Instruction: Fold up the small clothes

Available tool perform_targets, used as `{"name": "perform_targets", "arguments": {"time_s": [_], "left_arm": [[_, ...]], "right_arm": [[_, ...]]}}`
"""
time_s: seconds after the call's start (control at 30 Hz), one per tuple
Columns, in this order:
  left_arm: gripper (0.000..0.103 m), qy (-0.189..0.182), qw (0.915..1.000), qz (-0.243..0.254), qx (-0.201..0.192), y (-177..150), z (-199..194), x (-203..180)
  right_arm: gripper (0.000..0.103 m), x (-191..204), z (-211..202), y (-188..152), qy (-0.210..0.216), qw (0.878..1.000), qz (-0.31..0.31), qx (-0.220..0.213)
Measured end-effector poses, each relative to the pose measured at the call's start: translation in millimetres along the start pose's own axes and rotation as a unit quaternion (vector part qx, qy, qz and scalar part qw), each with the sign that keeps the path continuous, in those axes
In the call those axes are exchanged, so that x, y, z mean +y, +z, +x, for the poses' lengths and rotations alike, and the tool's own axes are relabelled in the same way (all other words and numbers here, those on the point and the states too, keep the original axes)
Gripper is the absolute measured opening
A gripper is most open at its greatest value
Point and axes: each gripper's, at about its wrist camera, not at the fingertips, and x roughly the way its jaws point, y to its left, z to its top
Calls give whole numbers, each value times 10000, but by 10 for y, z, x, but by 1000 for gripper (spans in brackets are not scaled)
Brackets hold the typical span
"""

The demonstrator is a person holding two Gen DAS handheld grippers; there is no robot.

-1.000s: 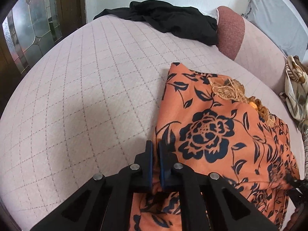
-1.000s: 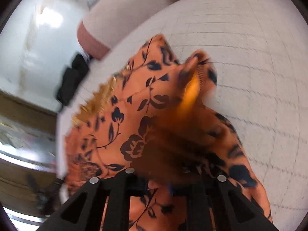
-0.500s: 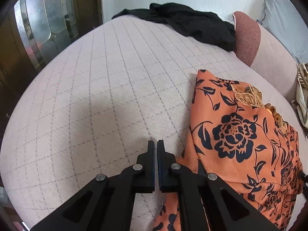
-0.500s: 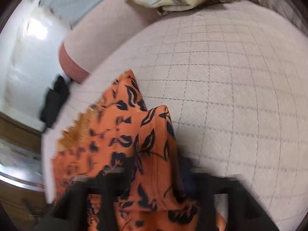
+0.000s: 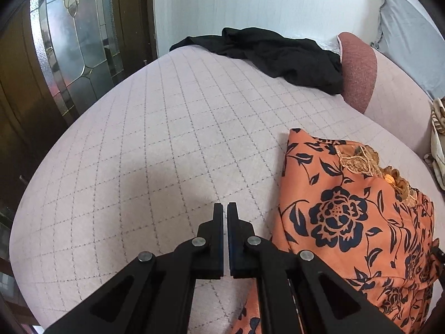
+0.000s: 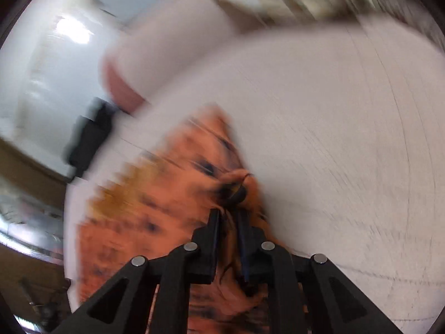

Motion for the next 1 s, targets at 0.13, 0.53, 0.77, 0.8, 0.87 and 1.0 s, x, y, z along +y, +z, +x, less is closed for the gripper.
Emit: {"name": "perform_targets", "arguments": {"time_s": [0.13, 0.53, 0.77, 0.8, 0.87, 1.0], "left_arm": [[2, -148, 9996, 248, 8, -1, 13, -127], [32, -366, 9970, 433, 535, -381, -51, 124], [39, -611, 9943, 641, 591, -933, -510, 476], [39, -729, 9934, 578, 671, -1004, -544, 510], [39, -954, 9910, 430, 840, -1199, -640, 608], [34, -884, 9912, 381, 905, -1559, -867, 698]], "right_arm": [[74, -213, -262, -51, -94, 9979, 568, -306], [74, -210, -1221, -667, 9, 9984, -431, -378], [74, -530, -1469, -1088, 74, 9985, -527, -86], [74, -573, -1508, -1149, 77, 9985, -542, -51], [74, -661, -1577, -1255, 80, 9984, -558, -19], [74, -802, -1589, -1432, 66, 9983, -549, 204]]}}
